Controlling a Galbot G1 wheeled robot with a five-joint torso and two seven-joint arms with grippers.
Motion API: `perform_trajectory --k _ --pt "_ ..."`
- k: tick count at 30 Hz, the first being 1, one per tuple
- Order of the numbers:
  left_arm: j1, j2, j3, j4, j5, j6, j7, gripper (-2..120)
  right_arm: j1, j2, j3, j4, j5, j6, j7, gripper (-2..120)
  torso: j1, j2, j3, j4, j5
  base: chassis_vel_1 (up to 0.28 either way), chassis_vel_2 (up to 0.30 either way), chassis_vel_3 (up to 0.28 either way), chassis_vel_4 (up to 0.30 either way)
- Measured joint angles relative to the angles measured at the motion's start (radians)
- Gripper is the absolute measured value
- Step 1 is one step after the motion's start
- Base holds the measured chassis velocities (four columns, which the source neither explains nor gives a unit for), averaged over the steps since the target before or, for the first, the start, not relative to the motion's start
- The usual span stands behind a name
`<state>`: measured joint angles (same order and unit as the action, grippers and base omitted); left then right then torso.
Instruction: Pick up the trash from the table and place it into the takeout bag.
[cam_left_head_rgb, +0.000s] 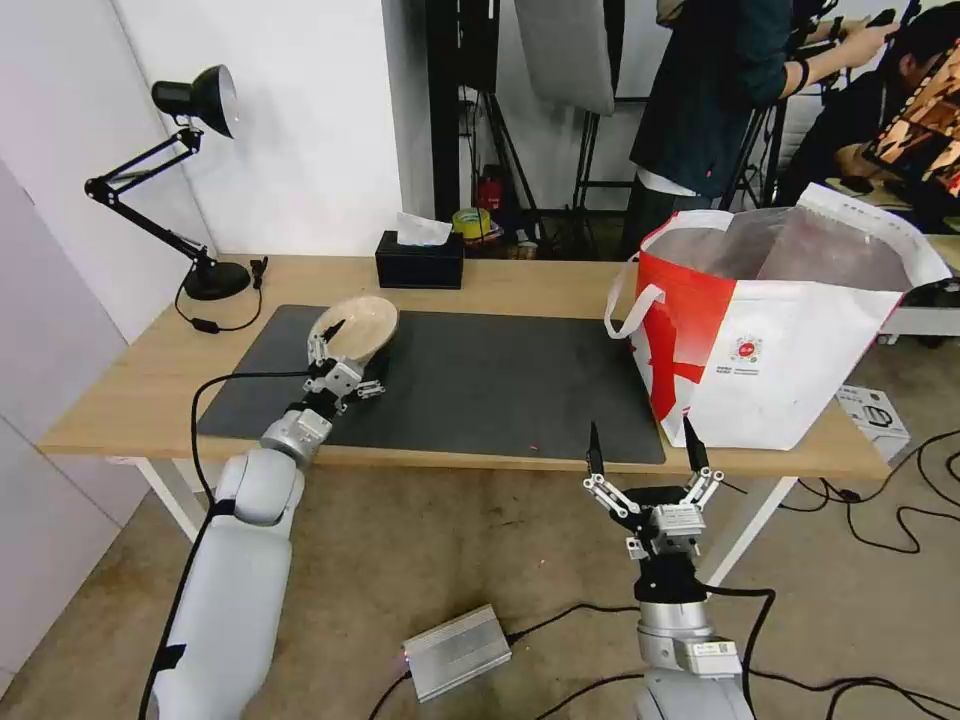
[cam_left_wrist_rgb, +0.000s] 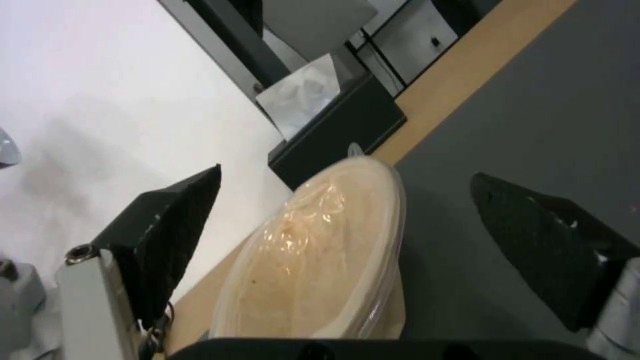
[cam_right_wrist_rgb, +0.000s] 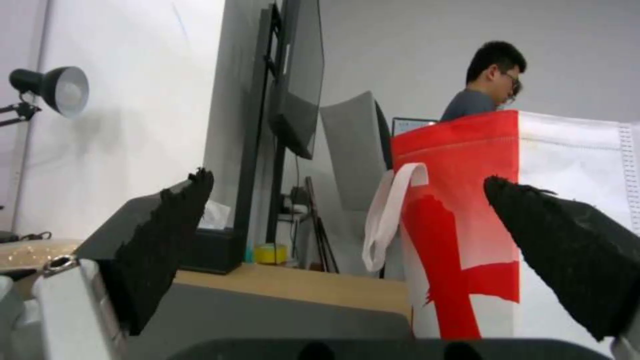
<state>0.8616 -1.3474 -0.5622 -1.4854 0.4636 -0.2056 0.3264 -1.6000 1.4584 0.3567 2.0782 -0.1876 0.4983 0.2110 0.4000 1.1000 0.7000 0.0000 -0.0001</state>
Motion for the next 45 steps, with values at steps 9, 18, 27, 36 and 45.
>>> perform_trajectory --k 9,18,27,36,45 --pt "-0.012 0.001 -0.002 0.033 0.021 0.004 0.006 100 0.002 0.003 -0.01 -0.004 -0.003 0.0 0.0 100 0.0 0.0 0.0 0.0 0.0 0.0 0.0 0.0 0.0" --pt "-0.026 0.005 -0.007 0.061 0.023 0.023 0.003 100 0.005 0.003 -0.01 -0.009 -0.003 0.002 0.0 100 0.0 0.0 0.0 0.0 0.0 0.0 0.0 0.0 0.0" --pt "-0.044 0.015 -0.021 0.092 0.022 0.025 0.0 100 0.007 0.001 -0.01 -0.015 -0.003 0.002 0.0 100 0.0 0.0 0.0 0.0 0.0 0.0 0.0 0.0 0.0" --pt "-0.065 0.031 -0.03 0.109 0.013 0.025 -0.002 100 0.009 0.001 -0.011 -0.019 -0.006 0.002 0.0 100 0.0 0.0 0.0 0.0 0.0 0.0 0.0 0.0 0.0" --pt "-0.084 0.039 -0.015 0.161 -0.014 0.025 -0.035 100 0.009 0.0 -0.013 -0.019 -0.007 0.002 -0.001 100 0.0 0.0 0.0 0.0 0.0 0.0 0.0 0.0 0.0"
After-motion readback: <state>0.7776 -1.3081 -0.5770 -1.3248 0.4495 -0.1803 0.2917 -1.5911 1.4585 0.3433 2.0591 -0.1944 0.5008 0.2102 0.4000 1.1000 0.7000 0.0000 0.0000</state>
